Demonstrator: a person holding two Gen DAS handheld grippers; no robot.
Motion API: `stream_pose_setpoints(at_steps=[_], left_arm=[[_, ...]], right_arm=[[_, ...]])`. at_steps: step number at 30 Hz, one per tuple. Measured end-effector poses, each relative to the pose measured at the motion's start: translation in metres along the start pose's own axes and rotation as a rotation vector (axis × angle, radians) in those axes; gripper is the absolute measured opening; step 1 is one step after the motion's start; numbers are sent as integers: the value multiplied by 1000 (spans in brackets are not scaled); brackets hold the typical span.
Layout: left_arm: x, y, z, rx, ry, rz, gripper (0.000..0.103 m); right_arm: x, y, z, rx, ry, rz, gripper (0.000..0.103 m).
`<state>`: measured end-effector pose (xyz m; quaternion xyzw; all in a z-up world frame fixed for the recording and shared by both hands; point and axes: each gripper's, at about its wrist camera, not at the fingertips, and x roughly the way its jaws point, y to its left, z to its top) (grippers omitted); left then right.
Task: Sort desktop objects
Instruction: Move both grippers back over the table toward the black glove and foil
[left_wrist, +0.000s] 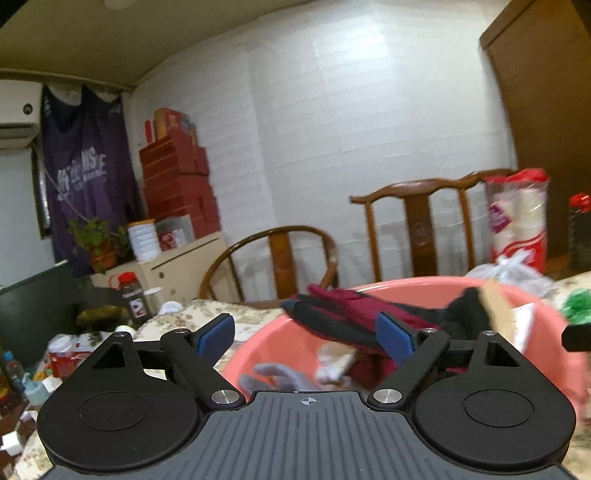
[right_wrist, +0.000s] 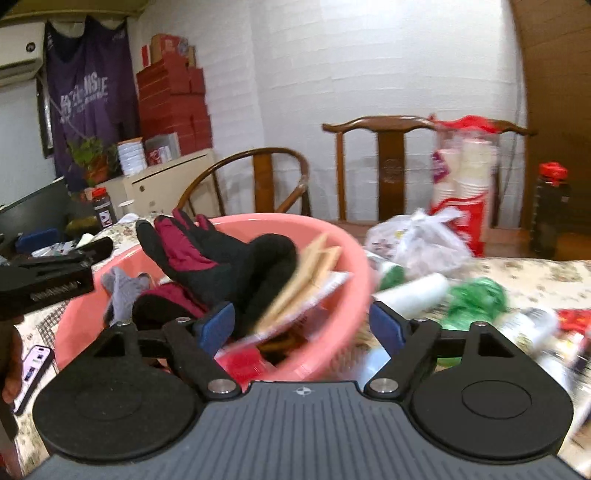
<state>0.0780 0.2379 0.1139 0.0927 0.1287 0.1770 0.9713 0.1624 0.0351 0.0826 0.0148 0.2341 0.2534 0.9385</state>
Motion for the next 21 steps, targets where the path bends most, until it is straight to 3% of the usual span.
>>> stream_pose_setpoints(at_steps=[4,11,17,21], left_arm=[[-34,-24,3,-2,-39,-83,92],[-84,-101,-4,25,-76,-283,93],[-115,-170,-34,81,-34,-436,93],[-126,-193,-58,111,9,-491,93]], right_arm=[[-36,-22,-15,-15,-20,-66,84],[-96,-82,-47,30,-27,-200,84],[-132,-121,-83,59,-16,-293,84],[-149,-135,-102,44,-24,-342,84]])
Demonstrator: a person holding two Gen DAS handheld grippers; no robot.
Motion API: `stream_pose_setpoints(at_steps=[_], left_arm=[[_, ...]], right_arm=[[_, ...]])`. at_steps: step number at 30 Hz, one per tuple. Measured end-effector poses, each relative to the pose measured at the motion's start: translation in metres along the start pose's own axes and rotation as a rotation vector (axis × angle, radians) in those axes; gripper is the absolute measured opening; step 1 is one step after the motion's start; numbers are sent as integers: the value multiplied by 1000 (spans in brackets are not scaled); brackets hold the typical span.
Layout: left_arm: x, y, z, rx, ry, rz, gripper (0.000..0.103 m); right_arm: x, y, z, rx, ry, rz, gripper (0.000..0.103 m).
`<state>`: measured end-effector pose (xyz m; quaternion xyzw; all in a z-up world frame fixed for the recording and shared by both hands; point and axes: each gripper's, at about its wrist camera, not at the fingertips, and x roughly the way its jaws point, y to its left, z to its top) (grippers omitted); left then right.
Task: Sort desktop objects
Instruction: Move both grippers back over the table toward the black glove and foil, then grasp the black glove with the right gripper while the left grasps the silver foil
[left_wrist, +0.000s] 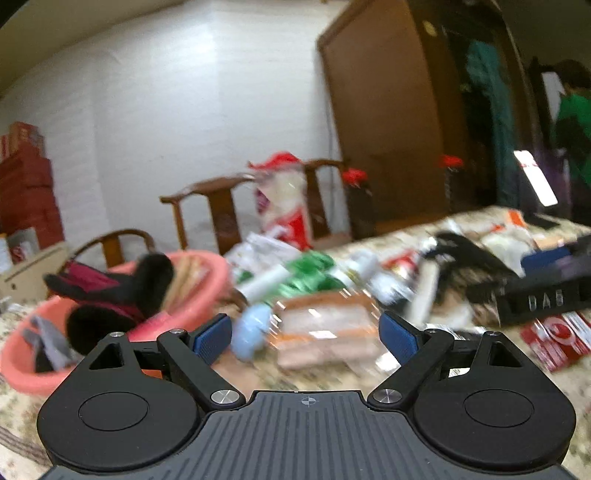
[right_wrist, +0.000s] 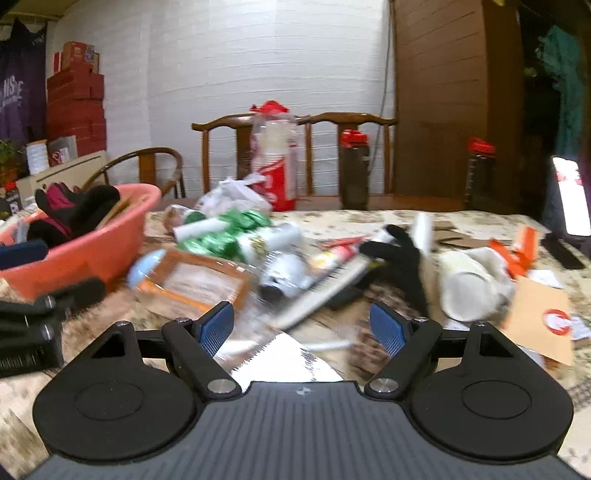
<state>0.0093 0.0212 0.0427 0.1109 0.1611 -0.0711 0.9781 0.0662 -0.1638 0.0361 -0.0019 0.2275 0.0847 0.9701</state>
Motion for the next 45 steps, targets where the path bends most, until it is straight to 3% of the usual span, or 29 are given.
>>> stream_pose_setpoints(at_steps=[10,26,35,45], left_arm=[[3,-9,-39,-29,102,-9,93],[46,-50,-29,-45,174,-37,94],[56,-46,-13,-98,171,-57,103],[92,-67,-12,-37,233,5,102]], right_arm=[[0,-33,-27,-41,-15,-71,84],[45,-70,-14,-9,19,-124,84],[75,-87,-3,11,42,-107,83],[104,-88,-14,23,102,-100,83]])
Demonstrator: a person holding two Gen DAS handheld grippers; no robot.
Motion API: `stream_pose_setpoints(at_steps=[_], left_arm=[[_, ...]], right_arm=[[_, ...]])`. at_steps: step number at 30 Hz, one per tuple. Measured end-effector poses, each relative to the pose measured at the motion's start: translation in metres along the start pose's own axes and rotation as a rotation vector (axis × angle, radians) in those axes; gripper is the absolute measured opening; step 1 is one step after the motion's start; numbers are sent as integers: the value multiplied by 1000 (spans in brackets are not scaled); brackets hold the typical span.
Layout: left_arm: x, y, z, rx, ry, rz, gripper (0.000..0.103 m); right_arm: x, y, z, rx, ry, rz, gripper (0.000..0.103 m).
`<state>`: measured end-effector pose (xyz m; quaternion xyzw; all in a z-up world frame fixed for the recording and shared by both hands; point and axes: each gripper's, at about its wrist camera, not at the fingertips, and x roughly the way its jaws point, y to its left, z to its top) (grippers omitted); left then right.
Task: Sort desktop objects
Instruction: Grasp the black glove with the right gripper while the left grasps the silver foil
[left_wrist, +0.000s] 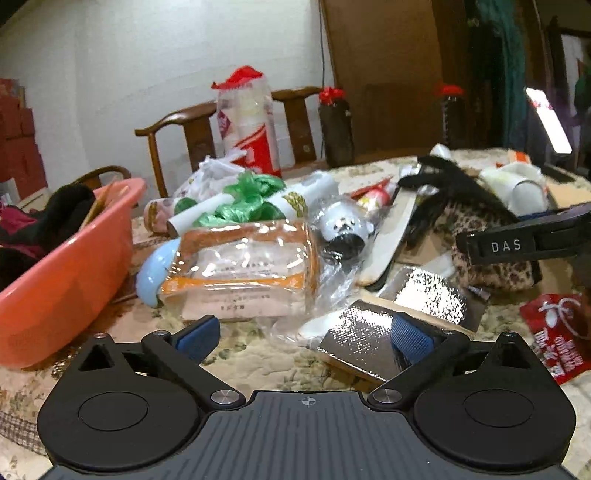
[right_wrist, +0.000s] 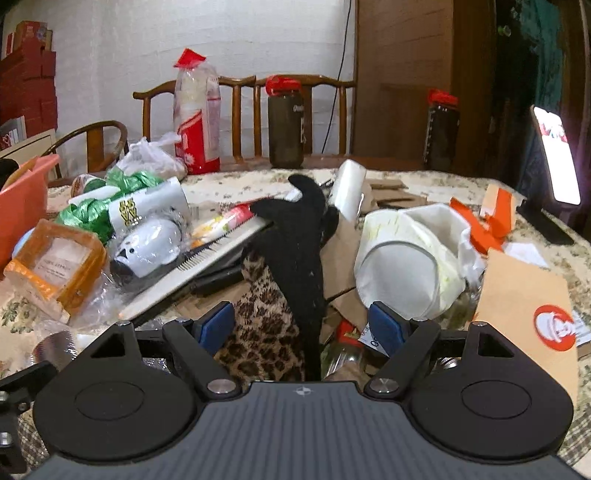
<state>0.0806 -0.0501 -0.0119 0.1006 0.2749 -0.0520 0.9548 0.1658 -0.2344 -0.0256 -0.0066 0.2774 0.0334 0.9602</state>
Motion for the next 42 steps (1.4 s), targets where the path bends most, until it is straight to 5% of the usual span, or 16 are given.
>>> stream_pose_setpoints(at_steps=[2,5,7,8,28,30,33,42], left_arm=[[8,-5,-1,16,20,2,92],[14,-8,-2,20,25,-5,60],[15,-10,1,32,34,-16,9],[16,-10,3,31,42,-22,1],[-32,35,28,-32,-74,-22,0],[-33,34,22,-36,-46,-46,26],[-33,28,8,-42,-30,-44,91],[-27,7,5,-43,-5,-41,103]], right_arm=[[3,2,0,-17,3,-6,77],[6,5,1,-46,27,19,31],[7,7,2,-41,32,31,16],[7,9,2,-45,35,31,15],[-55,10,26,14,-124,87,11],[-60,12,28,11,-133,89,11],[-63,17,24,5,-133,89,11],[-56,20,8,9,-103,93,11]])
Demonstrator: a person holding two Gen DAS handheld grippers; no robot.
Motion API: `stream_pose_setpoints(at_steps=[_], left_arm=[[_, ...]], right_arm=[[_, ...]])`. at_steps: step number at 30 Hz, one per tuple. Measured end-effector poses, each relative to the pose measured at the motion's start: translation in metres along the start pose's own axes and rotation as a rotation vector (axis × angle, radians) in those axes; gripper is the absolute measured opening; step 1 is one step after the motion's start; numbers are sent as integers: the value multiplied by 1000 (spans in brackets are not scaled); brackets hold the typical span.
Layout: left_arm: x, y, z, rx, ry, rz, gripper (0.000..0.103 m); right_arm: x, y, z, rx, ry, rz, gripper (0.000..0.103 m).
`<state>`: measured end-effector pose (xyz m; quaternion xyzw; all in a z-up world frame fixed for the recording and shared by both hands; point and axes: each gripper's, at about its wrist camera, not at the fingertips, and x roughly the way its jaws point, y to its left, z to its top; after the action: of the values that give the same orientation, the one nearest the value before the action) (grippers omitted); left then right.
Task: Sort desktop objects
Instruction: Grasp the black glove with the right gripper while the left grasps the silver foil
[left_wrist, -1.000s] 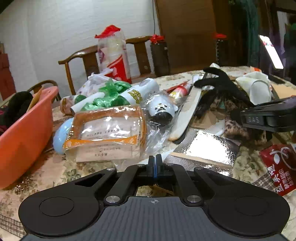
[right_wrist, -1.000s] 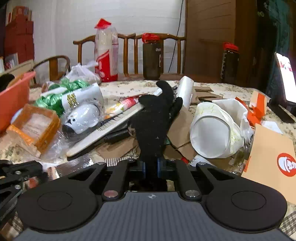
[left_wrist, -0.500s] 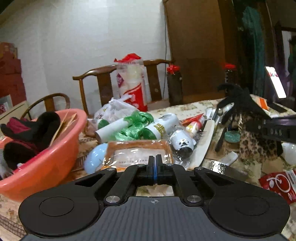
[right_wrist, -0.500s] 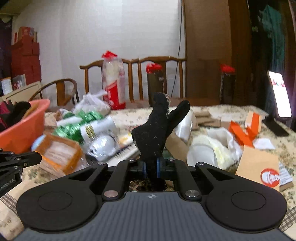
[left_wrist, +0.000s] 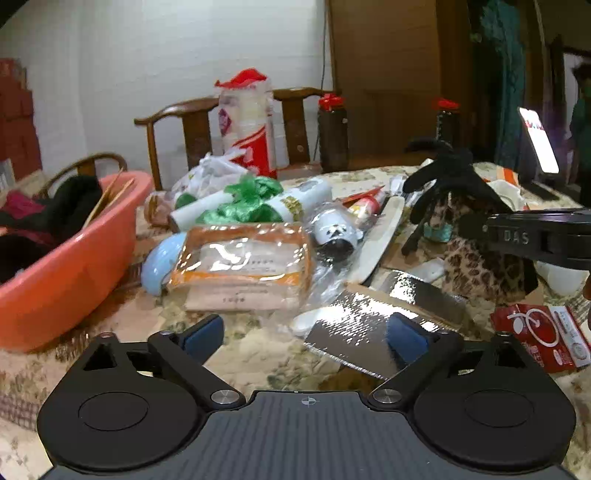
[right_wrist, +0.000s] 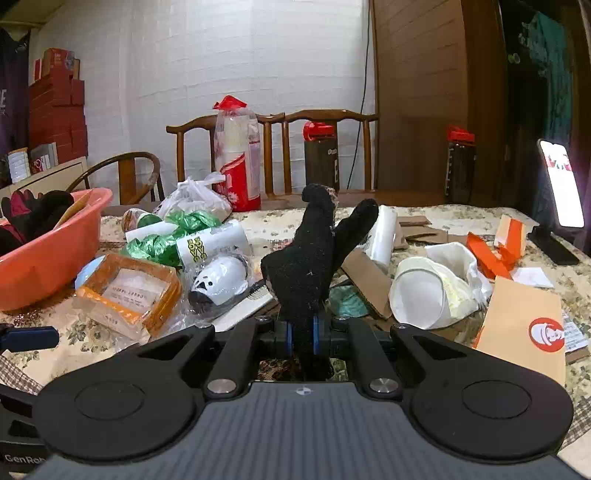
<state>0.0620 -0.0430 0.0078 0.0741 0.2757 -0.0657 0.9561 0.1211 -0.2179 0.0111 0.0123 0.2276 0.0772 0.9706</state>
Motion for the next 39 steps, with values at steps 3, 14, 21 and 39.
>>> stream_pose_setpoints(at_steps=[3,14,21,39], left_arm=[[8,-13,2,55,3,19,103],[43,-15,-6,148,51,108,103],[46,-25,-7,106,58,-14,102],[32,-24,-13,60,-6,-146,0]], right_arm=[[3,-2,-4,4,7,5,11],[20,-12,-12,17,30,19,11],[25,-10,-13,13,31,18,11],[24,-16,-16,29,19,15,11]])
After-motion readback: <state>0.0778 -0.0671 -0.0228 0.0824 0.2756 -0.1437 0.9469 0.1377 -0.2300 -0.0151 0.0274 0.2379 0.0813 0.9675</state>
